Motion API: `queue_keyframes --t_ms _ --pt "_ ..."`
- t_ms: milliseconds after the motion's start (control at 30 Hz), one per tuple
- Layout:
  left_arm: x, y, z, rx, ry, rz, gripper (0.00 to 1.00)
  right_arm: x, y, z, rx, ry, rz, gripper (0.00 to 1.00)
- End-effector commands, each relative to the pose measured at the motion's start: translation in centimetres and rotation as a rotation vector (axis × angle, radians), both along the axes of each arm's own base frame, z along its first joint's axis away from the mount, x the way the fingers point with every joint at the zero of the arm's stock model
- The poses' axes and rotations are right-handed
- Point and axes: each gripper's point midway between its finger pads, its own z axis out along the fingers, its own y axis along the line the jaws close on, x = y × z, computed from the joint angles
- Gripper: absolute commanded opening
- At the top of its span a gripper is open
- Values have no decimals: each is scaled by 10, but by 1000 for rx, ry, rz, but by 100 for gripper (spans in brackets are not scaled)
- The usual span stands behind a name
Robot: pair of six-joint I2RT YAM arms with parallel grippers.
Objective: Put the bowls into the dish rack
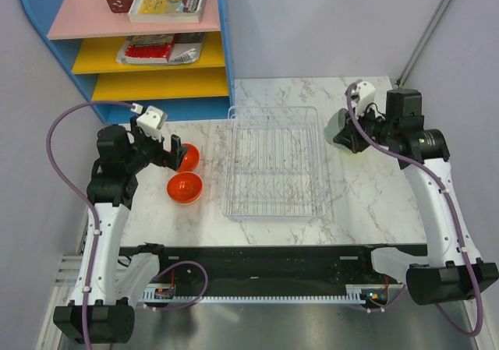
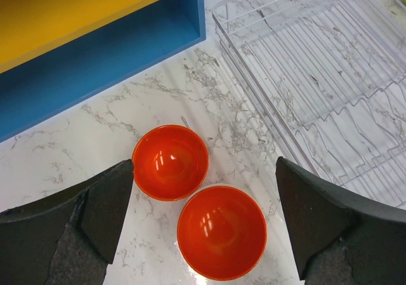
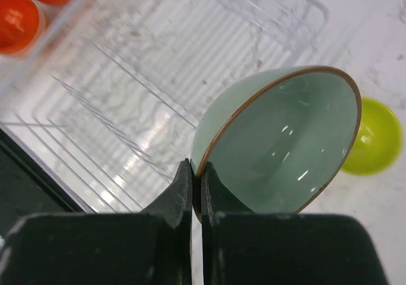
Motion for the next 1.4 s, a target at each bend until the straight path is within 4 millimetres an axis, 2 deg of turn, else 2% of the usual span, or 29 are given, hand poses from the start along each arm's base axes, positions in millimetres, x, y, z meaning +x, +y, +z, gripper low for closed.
queue_keyframes --t_ms 0,33,67,133,167,200,267,333,367,433,600,633,667,800,833,933,1033,1133,1167,1367 --pt "9 -6 1 29 -17 -67 100 15 57 86 415 -122 93 0" --pt "12 -7 -4 31 -3 -76 100 13 68 93 506 -68 88 0" --pt "13 -7 -6 33 2 -78 100 19 78 106 560 -104 132 0" --pt "15 -8 -9 43 6 -85 100 16 99 106 674 -23 147 0" --pt "15 -8 -10 45 7 -86 100 21 107 118 712 -77 184 0" --pt "15 -8 -11 50 3 -88 100 21 115 111 741 -51 187 0" --pt "15 -8 -12 49 -5 -90 100 17 137 122 812 -58 237 0" --pt "14 -10 -17 48 -2 -105 100 11 156 114 844 -4 283 0" --pt "14 -11 -18 49 -2 -110 100 8 163 121 887 11 308 0" --pt "14 -14 -20 49 -3 -128 100 4 176 110 911 80 350 0" --pt "13 -18 -27 55 7 -158 100 -11 202 117 1005 91 437 0" --pt "13 -18 -28 51 6 -161 100 -18 215 112 1006 124 474 0" --pt "12 -19 -29 51 8 -163 100 -22 221 116 1017 120 499 0" --pt "9 -18 -30 71 -6 -171 100 -35 245 101 1057 191 551 0" --pt "8 -17 -30 74 -10 -167 100 -40 255 92 1065 248 560 0" --pt "7 -16 -31 84 -16 -163 100 -50 268 80 1082 284 593 0" --pt "7 -14 -30 92 -17 -156 100 -54 272 62 1091 335 582 0" --pt "7 -14 -32 93 -13 -155 100 -58 271 49 1096 342 581 0" --pt "8 -14 -31 93 -13 -155 100 -60 270 39 1092 365 569 0" --pt "9 -14 -32 93 -8 -154 100 -64 267 17 1111 406 537 0"
